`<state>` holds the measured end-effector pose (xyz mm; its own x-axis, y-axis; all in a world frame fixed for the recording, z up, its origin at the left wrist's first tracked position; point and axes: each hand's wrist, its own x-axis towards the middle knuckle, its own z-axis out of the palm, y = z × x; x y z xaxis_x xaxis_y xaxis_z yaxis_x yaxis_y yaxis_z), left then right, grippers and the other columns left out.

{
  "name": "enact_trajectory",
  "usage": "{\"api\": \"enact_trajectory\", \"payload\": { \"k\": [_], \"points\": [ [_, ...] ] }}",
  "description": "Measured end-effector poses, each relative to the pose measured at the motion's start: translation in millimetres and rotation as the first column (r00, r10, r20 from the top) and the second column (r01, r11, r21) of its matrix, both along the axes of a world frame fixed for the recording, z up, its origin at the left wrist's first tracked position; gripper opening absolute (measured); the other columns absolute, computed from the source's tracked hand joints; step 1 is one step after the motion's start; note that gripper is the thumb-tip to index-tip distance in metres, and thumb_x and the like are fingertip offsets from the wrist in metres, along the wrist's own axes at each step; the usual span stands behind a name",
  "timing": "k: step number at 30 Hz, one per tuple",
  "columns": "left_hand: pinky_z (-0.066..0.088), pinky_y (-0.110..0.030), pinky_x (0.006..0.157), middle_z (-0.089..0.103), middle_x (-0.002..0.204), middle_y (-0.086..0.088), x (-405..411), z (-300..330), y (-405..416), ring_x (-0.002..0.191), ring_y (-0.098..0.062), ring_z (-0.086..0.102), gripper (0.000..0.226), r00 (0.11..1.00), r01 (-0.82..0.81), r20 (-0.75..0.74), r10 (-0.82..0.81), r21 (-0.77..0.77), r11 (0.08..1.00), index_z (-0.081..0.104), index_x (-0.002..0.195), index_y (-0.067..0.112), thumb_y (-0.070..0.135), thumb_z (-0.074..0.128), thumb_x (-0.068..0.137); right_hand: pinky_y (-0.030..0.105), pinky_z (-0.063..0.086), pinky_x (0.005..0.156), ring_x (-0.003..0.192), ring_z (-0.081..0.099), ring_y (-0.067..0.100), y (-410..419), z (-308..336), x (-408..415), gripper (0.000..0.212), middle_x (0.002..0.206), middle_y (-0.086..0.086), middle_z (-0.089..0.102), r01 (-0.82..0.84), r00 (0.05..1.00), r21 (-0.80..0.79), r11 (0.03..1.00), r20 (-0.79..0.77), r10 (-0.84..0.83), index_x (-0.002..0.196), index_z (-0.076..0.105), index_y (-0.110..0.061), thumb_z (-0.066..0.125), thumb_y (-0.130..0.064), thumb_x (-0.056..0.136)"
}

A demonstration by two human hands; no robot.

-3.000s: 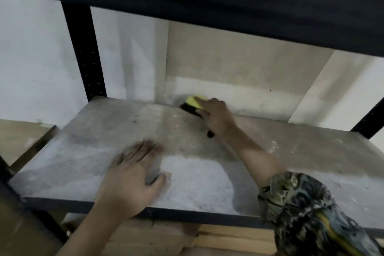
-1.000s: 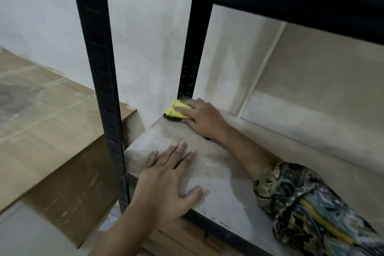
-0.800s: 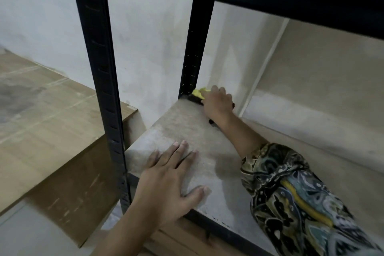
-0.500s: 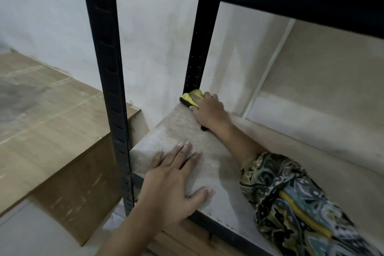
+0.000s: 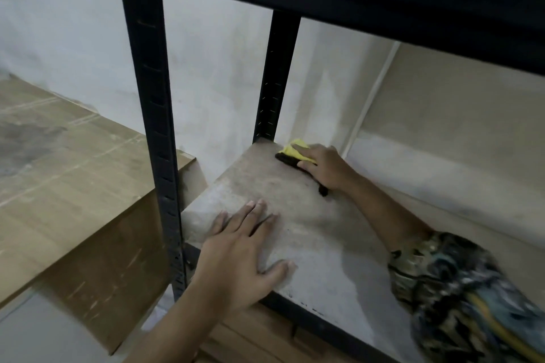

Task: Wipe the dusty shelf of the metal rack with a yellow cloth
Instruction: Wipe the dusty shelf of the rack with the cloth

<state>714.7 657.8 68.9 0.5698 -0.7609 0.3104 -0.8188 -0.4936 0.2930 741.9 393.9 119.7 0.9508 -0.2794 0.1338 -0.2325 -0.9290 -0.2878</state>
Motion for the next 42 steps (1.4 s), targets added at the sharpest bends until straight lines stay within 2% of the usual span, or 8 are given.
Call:
{"api": "enact_trajectory", "payload": {
  "k": [6, 13, 16, 21, 27, 33, 37, 42],
  "points": [
    [0.031, -0.043, 0.104, 0.048, 0.141, 0.001, -3.5, 0.3, 0.4, 0.131, -0.016, 0.044, 0.073, 0.998, -0.026, 0.065, 0.024, 0.030, 0.999, 0.050, 0.132, 0.020, 0.069, 0.036, 0.078, 0.042, 0.040, 0.093, 0.106, 0.040, 0.034, 23.6, -15.5, -26.7, 0.047, 0.135, 0.006, 0.049, -0.008, 1.000, -0.170, 0.985, 0.002, 0.008, 0.137, 0.039, -0.039, 0.051, -0.030, 0.093],
    [0.034, -0.046, 0.103, 0.050, 0.139, -0.004, -4.2, 0.3, 1.2, 0.128, -0.020, 0.047, 0.078, 0.996, -0.014, 0.092, 0.011, 0.031, 0.999, 0.053, 0.130, 0.013, 0.068, 0.033, 0.079, 0.022, 0.035, 0.089, 0.096, 0.052, 0.015, 37.3, 2.9, -112.7, 0.039, 0.114, -0.010, 0.058, -0.359, 0.933, 0.064, 0.931, 0.001, 0.360, 0.129, 0.054, -0.027, 0.054, -0.020, 0.091],
    [0.030, -0.044, 0.104, 0.048, 0.141, -0.004, -2.9, -0.3, 0.8, 0.130, -0.020, 0.045, 0.078, 0.996, -0.009, 0.086, 0.007, 0.031, 0.999, 0.050, 0.132, 0.013, 0.067, 0.032, 0.080, 0.027, 0.039, 0.094, 0.111, 0.056, 0.029, -2.8, 6.5, -96.6, 0.040, 0.126, 0.007, 0.059, -0.107, 0.989, 0.025, 0.994, 0.105, 0.104, 0.131, 0.051, -0.025, 0.055, -0.021, 0.092],
    [0.032, -0.044, 0.105, 0.048, 0.141, -0.003, -2.1, -2.3, -1.1, 0.131, -0.019, 0.044, 0.064, 0.997, -0.025, 0.080, 0.024, 0.012, 1.000, 0.051, 0.132, 0.015, 0.050, 0.022, 0.088, 0.045, 0.032, 0.100, 0.125, 0.035, 0.034, -8.4, -16.3, -80.8, 0.047, 0.147, 0.002, 0.035, 0.207, 0.967, -0.251, 0.946, -0.098, -0.237, 0.142, 0.028, -0.041, 0.039, -0.042, 0.096],
    [0.023, -0.043, 0.110, 0.035, 0.149, 0.000, -2.1, -2.0, -2.0, 0.139, -0.016, 0.030, 0.070, 0.999, -0.012, 0.048, 0.012, 0.014, 1.000, 0.041, 0.139, 0.018, 0.046, 0.007, 0.086, 0.029, 0.023, 0.102, 0.117, 0.044, 0.025, 64.7, -12.8, -150.2, 0.049, 0.139, 0.005, 0.049, -0.153, 0.988, -0.133, 0.979, -0.056, 0.147, 0.135, 0.043, -0.038, 0.035, -0.050, 0.088],
    [0.022, -0.044, 0.111, 0.034, 0.151, -0.002, -3.5, 0.5, -2.0, 0.140, -0.018, 0.029, 0.075, 0.999, -0.003, 0.044, 0.002, 0.029, 1.000, 0.039, 0.141, 0.016, 0.046, 0.003, 0.082, 0.031, 0.039, 0.082, 0.088, 0.037, 0.014, 114.0, -3.5, -216.8, 0.041, 0.126, -0.001, 0.057, -0.358, 0.933, -0.065, 0.931, -0.074, 0.354, 0.134, 0.043, -0.040, 0.042, -0.036, 0.094],
    [0.016, -0.041, 0.113, 0.025, 0.154, 0.001, -3.5, 2.3, -2.3, 0.143, -0.015, 0.020, 0.080, 0.999, 0.006, 0.032, -0.008, 0.063, 0.998, 0.029, 0.145, 0.019, 0.048, -0.003, 0.078, 0.036, 0.033, 0.104, 0.120, 0.044, 0.019, 79.7, 11.4, -192.9, 0.045, 0.138, 0.003, 0.050, -0.039, 0.997, 0.014, 0.999, 0.068, 0.038, 0.136, 0.037, -0.041, 0.047, -0.031, 0.094],
    [0.019, -0.042, 0.112, 0.029, 0.153, -0.001, -4.5, 4.8, -1.7, 0.142, -0.016, 0.023, 0.079, 0.999, 0.002, 0.049, -0.006, 0.076, 0.997, 0.033, 0.143, 0.017, 0.048, 0.001, 0.078, 0.043, 0.023, 0.104, 0.133, 0.023, 0.027, 58.9, -9.2, -166.4, 0.045, 0.155, -0.007, 0.021, 0.312, 0.938, -0.135, 0.940, -0.116, -0.328, 0.140, 0.026, -0.048, 0.036, -0.044, 0.096]
  ]
}}
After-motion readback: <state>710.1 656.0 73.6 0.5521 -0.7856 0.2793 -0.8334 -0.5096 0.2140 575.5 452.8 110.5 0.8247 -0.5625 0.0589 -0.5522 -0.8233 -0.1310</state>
